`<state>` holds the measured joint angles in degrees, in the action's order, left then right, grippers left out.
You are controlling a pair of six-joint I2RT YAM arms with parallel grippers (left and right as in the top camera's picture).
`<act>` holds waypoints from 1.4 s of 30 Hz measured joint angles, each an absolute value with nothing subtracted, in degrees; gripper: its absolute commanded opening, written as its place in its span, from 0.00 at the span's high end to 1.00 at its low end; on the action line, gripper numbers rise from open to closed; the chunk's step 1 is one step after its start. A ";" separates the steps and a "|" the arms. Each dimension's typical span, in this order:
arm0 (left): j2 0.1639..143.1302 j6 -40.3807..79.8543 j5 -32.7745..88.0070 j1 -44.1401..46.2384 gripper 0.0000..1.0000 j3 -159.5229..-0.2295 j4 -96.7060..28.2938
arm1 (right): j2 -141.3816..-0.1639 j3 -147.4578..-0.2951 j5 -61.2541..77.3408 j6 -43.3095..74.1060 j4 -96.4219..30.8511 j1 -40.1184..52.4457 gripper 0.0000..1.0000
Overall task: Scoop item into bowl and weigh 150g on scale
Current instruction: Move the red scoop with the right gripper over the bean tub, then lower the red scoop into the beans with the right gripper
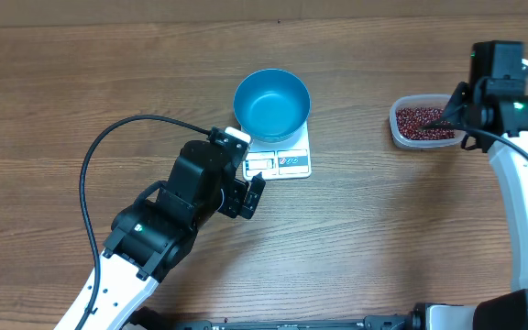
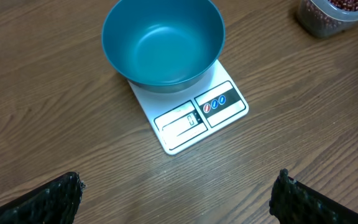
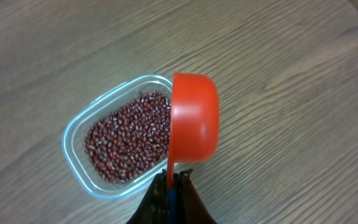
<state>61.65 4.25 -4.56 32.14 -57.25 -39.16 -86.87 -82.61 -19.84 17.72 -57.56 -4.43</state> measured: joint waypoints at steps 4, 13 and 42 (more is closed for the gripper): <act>61.65 4.25 -4.56 32.14 0.00 -57.25 -39.16 | -88.36 -82.61 -16.10 11.75 -57.28 -6.13 0.96; 61.67 4.25 -4.56 32.14 0.01 -57.25 -39.16 | -92.49 -82.61 -12.12 1.08 -52.56 -6.28 0.96; 66.06 4.25 -4.56 32.14 0.01 -57.25 -39.18 | -99.00 -77.56 -7.99 -4.71 -51.05 -6.28 0.96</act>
<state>66.06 4.25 -4.56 32.14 -57.25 -39.18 -99.00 -77.56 -7.99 -4.71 -51.05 -6.28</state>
